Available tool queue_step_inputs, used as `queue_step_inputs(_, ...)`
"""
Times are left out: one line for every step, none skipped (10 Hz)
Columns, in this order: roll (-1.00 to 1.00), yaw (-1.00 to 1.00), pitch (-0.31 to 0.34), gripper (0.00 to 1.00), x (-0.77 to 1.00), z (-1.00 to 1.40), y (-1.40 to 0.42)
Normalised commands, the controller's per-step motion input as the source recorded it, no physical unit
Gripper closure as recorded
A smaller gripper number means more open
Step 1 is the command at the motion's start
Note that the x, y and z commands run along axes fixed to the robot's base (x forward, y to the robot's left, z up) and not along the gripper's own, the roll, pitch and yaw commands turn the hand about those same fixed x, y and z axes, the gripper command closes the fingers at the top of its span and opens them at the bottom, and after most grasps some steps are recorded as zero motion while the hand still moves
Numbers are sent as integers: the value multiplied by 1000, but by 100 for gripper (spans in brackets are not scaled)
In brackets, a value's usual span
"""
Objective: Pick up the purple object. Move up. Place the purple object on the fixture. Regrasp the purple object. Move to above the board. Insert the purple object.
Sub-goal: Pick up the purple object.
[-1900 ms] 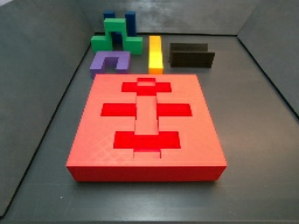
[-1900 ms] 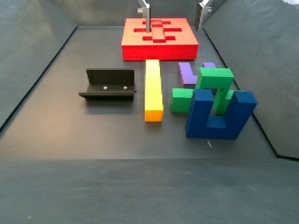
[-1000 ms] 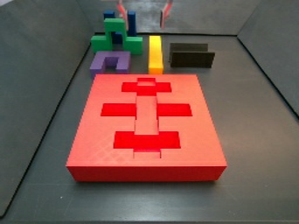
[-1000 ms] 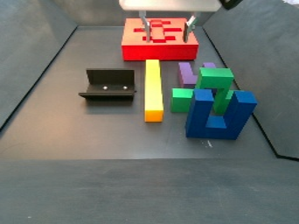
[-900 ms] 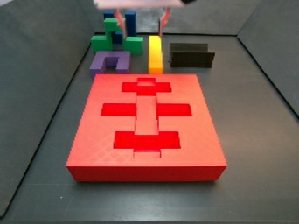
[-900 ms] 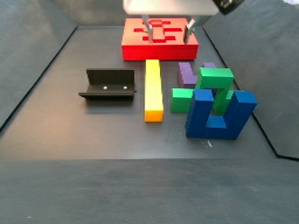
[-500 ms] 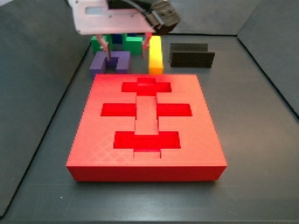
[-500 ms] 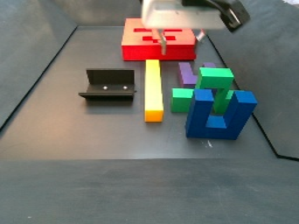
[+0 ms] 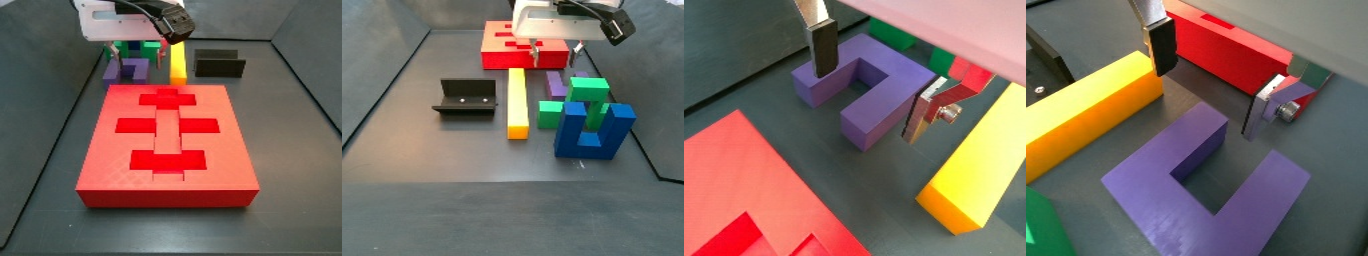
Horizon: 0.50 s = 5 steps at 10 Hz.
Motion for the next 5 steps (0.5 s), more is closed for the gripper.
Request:
queue_step_inputs(-3, -51, -143, 0, -51, -157, 0)
queue_step_inputs(0, 66, -170, 0, -129, -260, 0)
queue_step_inputs(14, 60, -184, 0, -49, -303, 0)
queue_step_inputs(57, 86, -163, 0, 0, -320, 0)
queue_step_inputs(69, 86, -163, 0, 0, -306, 0)
